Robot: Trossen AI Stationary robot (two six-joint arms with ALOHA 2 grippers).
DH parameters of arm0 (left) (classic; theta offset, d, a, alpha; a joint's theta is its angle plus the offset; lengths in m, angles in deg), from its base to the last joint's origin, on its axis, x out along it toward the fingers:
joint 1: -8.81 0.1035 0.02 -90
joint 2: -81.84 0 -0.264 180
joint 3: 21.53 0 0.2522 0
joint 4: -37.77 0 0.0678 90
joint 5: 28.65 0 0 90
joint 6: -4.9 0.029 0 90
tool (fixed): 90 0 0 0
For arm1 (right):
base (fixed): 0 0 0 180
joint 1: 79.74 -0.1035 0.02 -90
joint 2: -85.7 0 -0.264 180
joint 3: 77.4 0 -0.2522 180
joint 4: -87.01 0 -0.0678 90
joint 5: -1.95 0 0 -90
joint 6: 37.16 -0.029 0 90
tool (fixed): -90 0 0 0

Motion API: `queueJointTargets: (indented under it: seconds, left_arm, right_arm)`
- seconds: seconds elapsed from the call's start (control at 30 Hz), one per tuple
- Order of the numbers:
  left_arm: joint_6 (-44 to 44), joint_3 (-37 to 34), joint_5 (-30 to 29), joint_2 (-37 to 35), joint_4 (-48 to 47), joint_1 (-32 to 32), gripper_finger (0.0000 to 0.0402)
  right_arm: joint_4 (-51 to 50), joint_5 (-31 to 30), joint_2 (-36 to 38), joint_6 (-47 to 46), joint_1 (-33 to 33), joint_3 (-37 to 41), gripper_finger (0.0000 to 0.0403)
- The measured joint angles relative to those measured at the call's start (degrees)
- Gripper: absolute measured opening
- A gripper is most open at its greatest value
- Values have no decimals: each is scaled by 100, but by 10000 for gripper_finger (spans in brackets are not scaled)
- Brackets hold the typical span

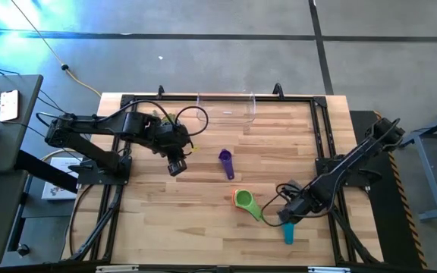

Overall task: Nest measuring cups in basket
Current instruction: Stack the light blue measuring cup on top of the green measuring cup

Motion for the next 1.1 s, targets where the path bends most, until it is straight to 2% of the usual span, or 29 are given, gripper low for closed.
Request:
queueJointTargets:
  seconds: [0.17, 0.57, 0.67, 0.83, 1.1]
  left_arm:
    - [-2, 0, -22, 0, 1, 0, 113]
    - [-106, -1, -24, 2, 22, 0, 113]
    - [-155, -1, -24, 2, 22, 0, 113]
    - [-155, 0, -21, 2, 22, 0, 113]
    - [-157, 0, -19, 2, 22, 0, 113]
  right_arm:
    - [461, 44, -214, -109, -145, 124, 110]
    - [452, 69, -772, -85, -139, 124, 109]
    - [454, 69, -795, -69, -138, 124, 89]
    - [454, 105, -795, -69, -116, 124, 12]
    - [409, 400, -664, 102, 29, 102, 5]
